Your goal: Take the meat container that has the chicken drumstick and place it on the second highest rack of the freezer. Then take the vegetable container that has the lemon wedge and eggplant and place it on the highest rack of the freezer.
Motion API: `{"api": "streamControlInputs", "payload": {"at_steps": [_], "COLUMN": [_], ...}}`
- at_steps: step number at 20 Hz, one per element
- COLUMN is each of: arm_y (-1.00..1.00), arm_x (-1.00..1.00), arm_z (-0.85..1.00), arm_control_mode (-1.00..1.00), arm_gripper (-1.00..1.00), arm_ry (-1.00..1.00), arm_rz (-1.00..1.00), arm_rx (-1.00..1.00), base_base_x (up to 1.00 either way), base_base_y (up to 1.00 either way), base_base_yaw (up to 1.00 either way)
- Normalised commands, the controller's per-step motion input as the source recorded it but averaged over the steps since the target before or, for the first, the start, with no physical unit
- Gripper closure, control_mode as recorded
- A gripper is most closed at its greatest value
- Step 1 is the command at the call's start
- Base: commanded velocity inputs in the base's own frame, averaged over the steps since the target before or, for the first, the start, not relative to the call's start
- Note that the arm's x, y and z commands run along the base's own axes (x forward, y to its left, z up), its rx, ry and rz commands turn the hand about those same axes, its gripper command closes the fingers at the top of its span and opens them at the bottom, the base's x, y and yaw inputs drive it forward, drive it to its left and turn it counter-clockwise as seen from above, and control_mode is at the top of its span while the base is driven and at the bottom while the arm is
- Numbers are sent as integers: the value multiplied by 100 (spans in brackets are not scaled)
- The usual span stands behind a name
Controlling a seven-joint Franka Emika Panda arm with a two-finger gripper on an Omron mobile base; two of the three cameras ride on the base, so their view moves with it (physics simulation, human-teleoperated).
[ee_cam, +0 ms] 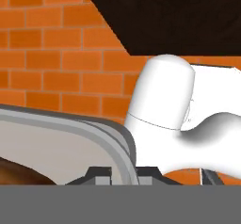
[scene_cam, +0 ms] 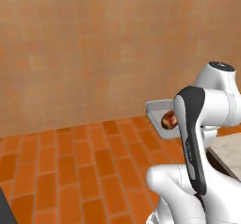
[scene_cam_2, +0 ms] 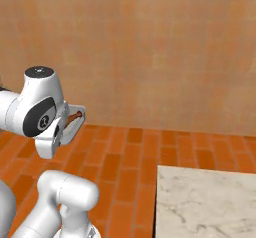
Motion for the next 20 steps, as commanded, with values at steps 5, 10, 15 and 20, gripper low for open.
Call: {"api": "streamControlInputs", "payload": {"at_steps": [5, 10, 15, 20], "arm_y": [0, 0, 0, 0], "arm_x": [0, 0, 0, 0], "arm_z": [0, 0, 0, 0], "arm_control_mode": [100, 100, 100, 100], "arm_gripper": [100, 100, 100, 100], "arm_ry": [0, 0, 0, 0], "arm_rz": [0, 0, 0, 0], "arm_rx": [0, 0, 0, 0], "base_base_x": [83, 0, 0, 0], "base_base_y": [-15, -1, -1, -14], "base_base_yaw": [21, 100, 100, 100]}}
